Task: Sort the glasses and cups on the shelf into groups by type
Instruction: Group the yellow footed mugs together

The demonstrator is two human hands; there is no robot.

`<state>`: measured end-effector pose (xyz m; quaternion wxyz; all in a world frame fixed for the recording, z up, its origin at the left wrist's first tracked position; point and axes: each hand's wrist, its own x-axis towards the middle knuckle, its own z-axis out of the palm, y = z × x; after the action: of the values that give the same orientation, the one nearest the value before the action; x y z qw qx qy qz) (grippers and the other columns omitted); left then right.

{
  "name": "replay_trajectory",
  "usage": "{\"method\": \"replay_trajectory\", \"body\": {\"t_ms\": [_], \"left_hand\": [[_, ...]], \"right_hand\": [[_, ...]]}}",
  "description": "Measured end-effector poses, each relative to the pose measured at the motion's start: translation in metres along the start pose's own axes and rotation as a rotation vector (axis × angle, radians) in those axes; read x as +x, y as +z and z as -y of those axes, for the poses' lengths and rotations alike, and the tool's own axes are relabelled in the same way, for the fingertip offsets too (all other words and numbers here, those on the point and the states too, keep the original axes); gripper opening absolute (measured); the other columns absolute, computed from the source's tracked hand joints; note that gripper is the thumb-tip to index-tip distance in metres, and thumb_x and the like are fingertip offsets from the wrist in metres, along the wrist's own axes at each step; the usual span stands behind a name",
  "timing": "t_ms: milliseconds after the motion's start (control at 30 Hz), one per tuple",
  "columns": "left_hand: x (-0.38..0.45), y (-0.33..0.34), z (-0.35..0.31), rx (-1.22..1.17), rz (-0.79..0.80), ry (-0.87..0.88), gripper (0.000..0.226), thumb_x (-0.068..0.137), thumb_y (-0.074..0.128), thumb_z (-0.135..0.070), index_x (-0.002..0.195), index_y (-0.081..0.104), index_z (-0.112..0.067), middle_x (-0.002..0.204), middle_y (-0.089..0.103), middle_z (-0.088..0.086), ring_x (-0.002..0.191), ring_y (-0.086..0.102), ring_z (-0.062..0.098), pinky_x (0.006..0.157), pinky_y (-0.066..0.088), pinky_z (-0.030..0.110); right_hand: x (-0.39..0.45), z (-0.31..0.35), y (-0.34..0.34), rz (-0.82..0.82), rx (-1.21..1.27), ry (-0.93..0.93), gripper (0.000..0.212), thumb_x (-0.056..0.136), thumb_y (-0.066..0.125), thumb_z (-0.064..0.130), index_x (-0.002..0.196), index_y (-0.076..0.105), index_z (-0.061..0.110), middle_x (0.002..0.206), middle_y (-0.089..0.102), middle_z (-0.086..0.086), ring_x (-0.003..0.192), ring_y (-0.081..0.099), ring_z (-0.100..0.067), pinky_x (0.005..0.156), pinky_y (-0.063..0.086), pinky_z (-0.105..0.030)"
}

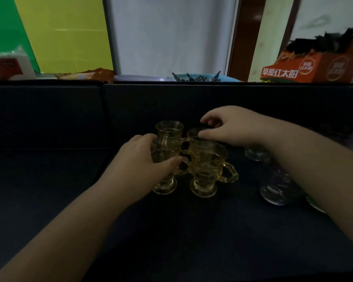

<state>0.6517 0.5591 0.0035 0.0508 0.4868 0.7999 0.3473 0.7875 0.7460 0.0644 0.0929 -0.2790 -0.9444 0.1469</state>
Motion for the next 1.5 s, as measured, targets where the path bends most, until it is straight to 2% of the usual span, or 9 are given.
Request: {"method": "replay_trajectory", "body": {"t_ms": [133, 367, 600, 900, 1033, 1133, 1200, 1367, 1500], "left_hand": [[0.009, -0.016, 0.012, -0.052, 0.155, 0.052, 0.082, 0.066, 0.068, -0.062, 0.139, 0.042, -0.036, 0.119, 0.052, -0.02, 0.1, 0.057, 0.001, 0.08, 0.05, 0.02], [0.022, -0.033, 0.022, -0.251, 0.343, 0.007, 0.085, 0.047, 0.074, -0.067, 0.125, 0.046, -0.053, 0.113, 0.059, -0.023, 0.096, 0.062, -0.005, 0.074, 0.051, 0.015], [0.086, -0.029, 0.016, -0.137, 0.182, -0.203, 0.096, 0.065, 0.062, -0.078, 0.142, 0.042, -0.025, 0.135, 0.052, 0.003, 0.109, 0.056, 0.022, 0.086, 0.048, 0.038], [0.122, -0.019, 0.019, -0.019, 0.326, -0.131, 0.061, 0.074, 0.078, -0.042, 0.127, 0.056, -0.023, 0.105, 0.063, -0.005, 0.093, 0.061, 0.013, 0.07, 0.048, 0.027], [0.117, -0.018, 0.034, -0.111, 0.298, -0.065, 0.054, 0.08, 0.075, -0.026, 0.13, 0.056, -0.028, 0.104, 0.066, -0.01, 0.089, 0.065, 0.007, 0.066, 0.045, 0.02], [0.114, -0.018, 0.043, -0.19, 0.283, -0.035, 0.034, 0.084, 0.07, -0.021, 0.114, 0.063, -0.035, 0.095, 0.07, -0.012, 0.079, 0.067, -0.001, 0.062, 0.045, 0.017], [0.112, -0.017, 0.046, -0.264, 0.279, -0.057, 0.042, 0.083, 0.072, -0.025, 0.121, 0.06, -0.035, 0.097, 0.069, -0.013, 0.081, 0.067, -0.001, 0.064, 0.046, 0.017], [0.112, -0.004, 0.047, -0.318, 0.213, -0.086, 0.079, 0.067, 0.079, -0.048, 0.138, 0.047, -0.031, 0.111, 0.059, -0.015, 0.096, 0.058, 0.004, 0.068, 0.043, 0.02], [0.114, 0.008, 0.046, -0.28, 0.12, -0.056, 0.081, 0.065, 0.077, -0.056, 0.136, 0.048, -0.032, 0.119, 0.058, -0.012, 0.102, 0.056, 0.006, 0.072, 0.044, 0.022]], "right_hand": [[0.022, 0.003, -0.002, 0.134, -0.081, 0.037, 0.062, 0.088, 0.062, 0.057, 0.142, 0.049, 0.031, 0.135, 0.056, 0.007, 0.1, 0.049, -0.004, 0.087, 0.042, -0.026], [0.037, 0.01, 0.001, 0.209, -0.146, 0.075, 0.075, 0.078, 0.061, 0.071, 0.14, 0.05, 0.03, 0.123, 0.057, 0.011, 0.101, 0.051, -0.006, 0.089, 0.044, -0.029], [0.048, 0.01, -0.004, 0.233, -0.325, 0.155, 0.069, 0.076, 0.058, 0.077, 0.119, 0.064, 0.023, 0.103, 0.067, 0.004, 0.094, 0.062, -0.013, 0.087, 0.053, -0.035], [0.05, 0.002, -0.02, 0.481, -0.23, 0.111, 0.069, 0.094, 0.062, 0.039, 0.15, 0.024, 0.051, 0.156, 0.036, 0.005, 0.138, 0.039, -0.02, 0.114, 0.033, -0.044], [0.054, -0.004, -0.015, 0.355, -0.31, 0.243, 0.098, 0.075, 0.056, 0.08, 0.155, 0.025, 0.031, 0.159, 0.032, -0.004, 0.137, 0.043, -0.028, 0.112, 0.037, -0.047], [0.057, -0.003, -0.007, 0.265, -0.405, 0.289, 0.09, 0.075, 0.054, 0.082, 0.134, 0.053, 0.015, 0.123, 0.062, -0.007, 0.106, 0.062, -0.023, 0.091, 0.052, -0.038], [0.062, -0.005, -0.004, 0.253, -0.401, 0.249, 0.074, 0.081, 0.057, 0.074, 0.126, 0.059, 0.016, 0.108, 0.066, -0.002, 0.097, 0.065, -0.02, 0.085, 0.054, -0.035], [0.063, -0.006, -0.014, 0.371, -0.199, 0.155, 0.077, 0.089, 0.068, 0.042, 0.153, 0.026, 0.039, 0.152, 0.042, 0.005, 0.134, 0.044, -0.017, 0.11, 0.038, -0.039], [0.071, -0.005, -0.005, 0.288, -0.206, 0.177, 0.088, 0.077, 0.06, 0.073, 0.148, 0.04, 0.026, 0.147, 0.048, 0.0, 0.13, 0.048, -0.02, 0.109, 0.039, -0.04]]}}
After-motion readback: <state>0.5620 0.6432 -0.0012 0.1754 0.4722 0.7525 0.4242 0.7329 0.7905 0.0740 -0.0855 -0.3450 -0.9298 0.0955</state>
